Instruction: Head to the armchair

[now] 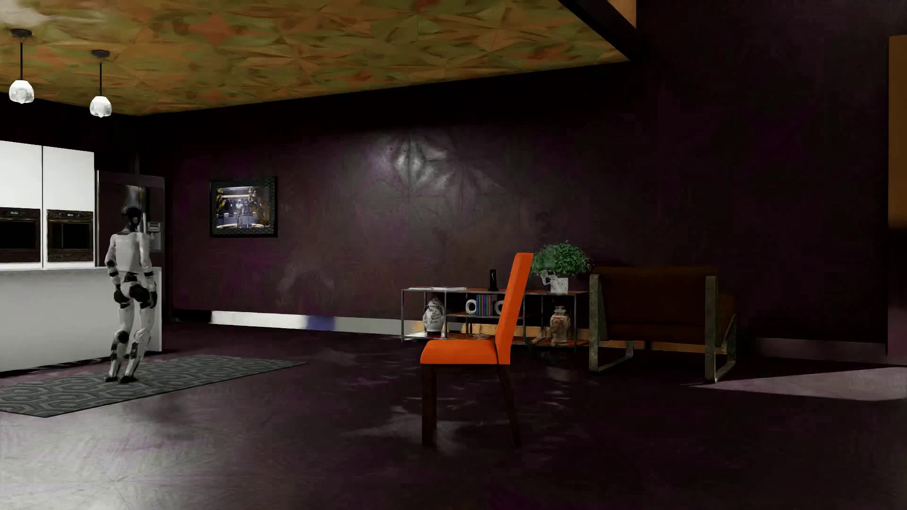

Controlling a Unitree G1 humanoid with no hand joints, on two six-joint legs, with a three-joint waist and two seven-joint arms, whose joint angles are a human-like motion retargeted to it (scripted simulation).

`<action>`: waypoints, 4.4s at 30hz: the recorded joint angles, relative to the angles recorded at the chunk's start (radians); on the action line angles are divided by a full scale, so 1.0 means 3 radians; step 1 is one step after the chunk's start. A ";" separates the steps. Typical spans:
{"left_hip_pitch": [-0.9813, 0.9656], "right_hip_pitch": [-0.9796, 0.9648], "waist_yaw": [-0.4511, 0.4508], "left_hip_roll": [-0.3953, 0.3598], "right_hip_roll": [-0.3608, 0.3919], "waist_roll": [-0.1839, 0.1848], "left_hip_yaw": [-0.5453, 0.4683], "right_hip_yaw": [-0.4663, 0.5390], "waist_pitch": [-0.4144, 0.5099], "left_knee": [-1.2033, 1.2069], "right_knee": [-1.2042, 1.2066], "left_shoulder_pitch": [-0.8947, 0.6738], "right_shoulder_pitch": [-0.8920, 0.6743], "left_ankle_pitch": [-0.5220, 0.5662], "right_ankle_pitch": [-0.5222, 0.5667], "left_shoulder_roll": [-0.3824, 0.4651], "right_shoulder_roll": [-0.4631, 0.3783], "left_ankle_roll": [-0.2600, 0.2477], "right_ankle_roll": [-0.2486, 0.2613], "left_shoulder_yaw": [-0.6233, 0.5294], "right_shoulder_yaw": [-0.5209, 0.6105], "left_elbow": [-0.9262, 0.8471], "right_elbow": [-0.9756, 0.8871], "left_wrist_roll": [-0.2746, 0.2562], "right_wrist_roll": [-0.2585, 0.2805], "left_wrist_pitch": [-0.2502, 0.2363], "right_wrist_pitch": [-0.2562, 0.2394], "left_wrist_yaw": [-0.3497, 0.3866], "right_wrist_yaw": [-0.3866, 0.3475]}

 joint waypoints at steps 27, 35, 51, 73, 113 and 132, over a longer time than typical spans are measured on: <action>-0.0450 -0.0704 -0.0103 -0.0082 -0.0225 0.0094 0.0000 0.0000 0.0312 0.1394 0.2403 0.0197 0.0281 -0.0645 0.0950 0.0000 -0.0100 0.0000 0.0000 0.0529 -0.0020 -0.0180 0.0009 0.0000 0.0000 0.0000 0.0000 0.0000 0.0000; 0.0916 -0.1532 -0.0799 0.0110 -0.0130 0.0294 0.0000 0.0000 0.0228 0.1194 0.0307 -0.0100 0.0545 -0.0836 0.0957 0.0068 -0.0155 0.0000 0.0000 0.0819 0.0298 -0.0413 0.0188 0.0000 0.0000 0.0000 0.0000 0.0000 0.0000; -0.1767 0.1465 0.0898 0.0270 -0.0330 -0.0115 0.0000 0.0000 0.0077 0.1516 0.0418 0.0646 -0.0352 0.0441 -0.0136 0.0101 -0.0322 0.0000 0.0000 0.0332 -0.0513 0.0365 -0.0448 0.0000 0.0000 0.0000 0.0000 0.0000 0.0000; -0.1011 0.0118 0.0364 0.0390 0.0274 -0.0054 0.0000 0.0000 0.0279 0.1734 0.0290 0.0742 0.0323 -0.0153 0.0340 0.0151 -0.0258 0.0000 0.0000 0.0970 -0.0145 0.0028 -0.0105 0.0000 0.0000 0.0000 0.0000 0.0000 0.0000; -0.1884 0.0937 0.1087 0.0073 -0.0609 -0.0017 0.0000 0.0000 0.0141 0.2149 0.2003 0.1036 -0.0155 -0.0294 0.0873 0.0165 -0.0291 0.0000 0.0000 0.0394 -0.0856 0.0302 -0.0822 0.0000 0.0000 0.0000 0.0000 0.0000 0.0000; -0.0566 -0.0185 0.0043 0.0472 0.0210 0.0214 0.0000 0.0000 0.0237 0.3932 0.0466 0.0498 0.0462 -0.0330 0.0680 -0.0027 -0.0186 0.0000 0.0000 0.0580 0.0320 0.0198 0.0091 0.0000 0.0000 0.0000 0.0000 0.0000 0.0000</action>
